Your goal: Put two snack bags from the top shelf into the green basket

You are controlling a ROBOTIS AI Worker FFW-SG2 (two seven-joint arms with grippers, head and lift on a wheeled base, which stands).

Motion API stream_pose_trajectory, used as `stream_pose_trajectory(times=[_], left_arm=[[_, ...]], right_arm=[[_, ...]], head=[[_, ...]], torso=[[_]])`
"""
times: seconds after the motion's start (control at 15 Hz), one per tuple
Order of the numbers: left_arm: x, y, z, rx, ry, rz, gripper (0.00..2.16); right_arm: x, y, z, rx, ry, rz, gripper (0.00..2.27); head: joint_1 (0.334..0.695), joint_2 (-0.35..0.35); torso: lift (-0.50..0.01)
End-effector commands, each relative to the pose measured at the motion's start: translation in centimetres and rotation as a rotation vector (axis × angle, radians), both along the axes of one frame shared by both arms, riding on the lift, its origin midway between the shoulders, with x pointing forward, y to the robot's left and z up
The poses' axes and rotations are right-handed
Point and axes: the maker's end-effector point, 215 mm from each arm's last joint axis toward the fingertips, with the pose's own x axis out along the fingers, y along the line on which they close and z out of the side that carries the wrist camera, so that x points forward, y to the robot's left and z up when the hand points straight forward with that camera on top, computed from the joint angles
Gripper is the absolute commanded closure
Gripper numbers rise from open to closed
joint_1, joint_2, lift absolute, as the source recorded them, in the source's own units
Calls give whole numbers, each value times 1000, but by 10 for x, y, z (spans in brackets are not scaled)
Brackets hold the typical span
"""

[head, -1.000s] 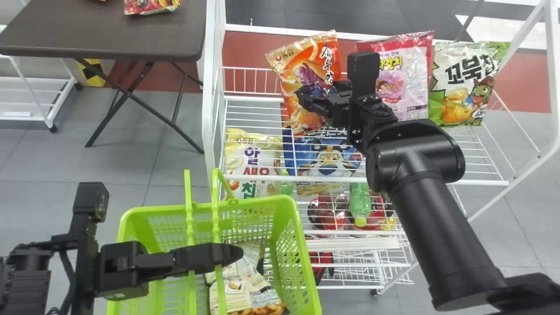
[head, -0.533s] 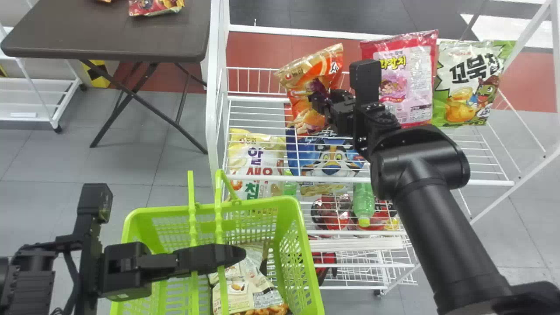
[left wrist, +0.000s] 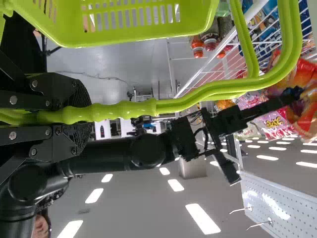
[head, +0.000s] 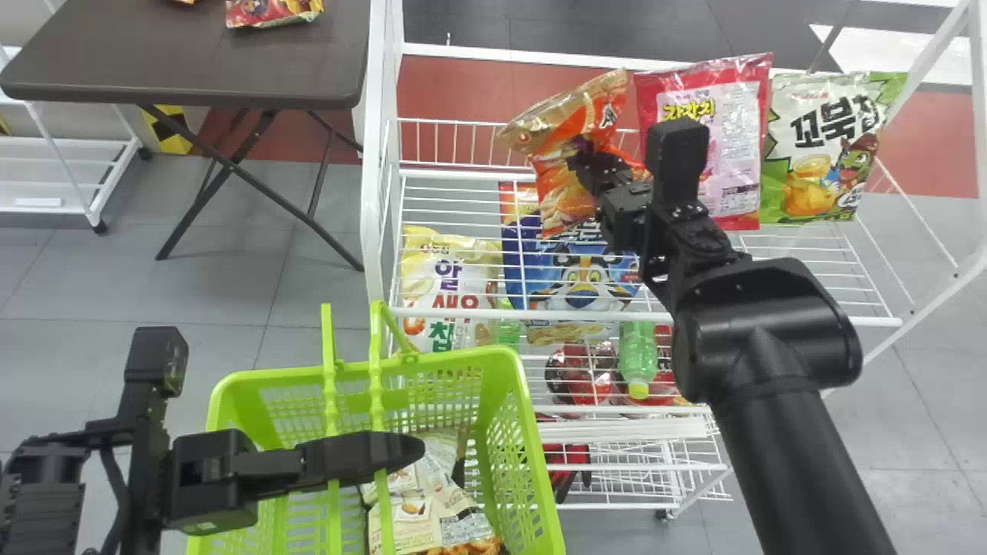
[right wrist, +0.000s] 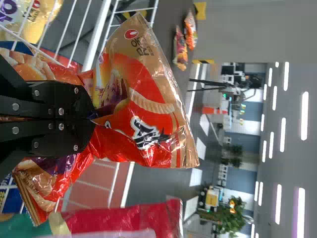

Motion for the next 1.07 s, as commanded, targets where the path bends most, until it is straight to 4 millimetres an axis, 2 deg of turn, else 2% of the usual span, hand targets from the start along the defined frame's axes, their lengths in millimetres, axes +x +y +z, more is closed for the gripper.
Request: stream_pose_trajectory(times=[0.0,0.27,0.4,0.53,0.67,0.87,1.0], left_arm=[[-1,0,0,-1,4,-2,2142],[2,7,-1,2,4,13,2142],[2,7,-1,0,7,14,2142],[2,6,-1,-3,9,13,2142],[3,6,-1,-5,7,14,2142],[1,6,-3,-14,19,17,2142],[1,7,-2,-23,22,24,2142]], right_arm=[[-22,-10,9,15,5,-22,2243],[-74,-12,43,48,-6,-20,2243],[-100,-8,43,72,36,3,2243],[-129,-5,23,67,132,13,2243],[-160,9,0,63,228,55,2243],[-210,51,-28,80,354,165,2243],[-238,80,-39,100,431,230,2243]], head=[[695,-108],[695,-127],[695,-129],[695,-128],[695,-130],[695,-109],[695,-82]], torso=[[-1],[-1],[-1],[-1],[-1],[-1],[-1]])
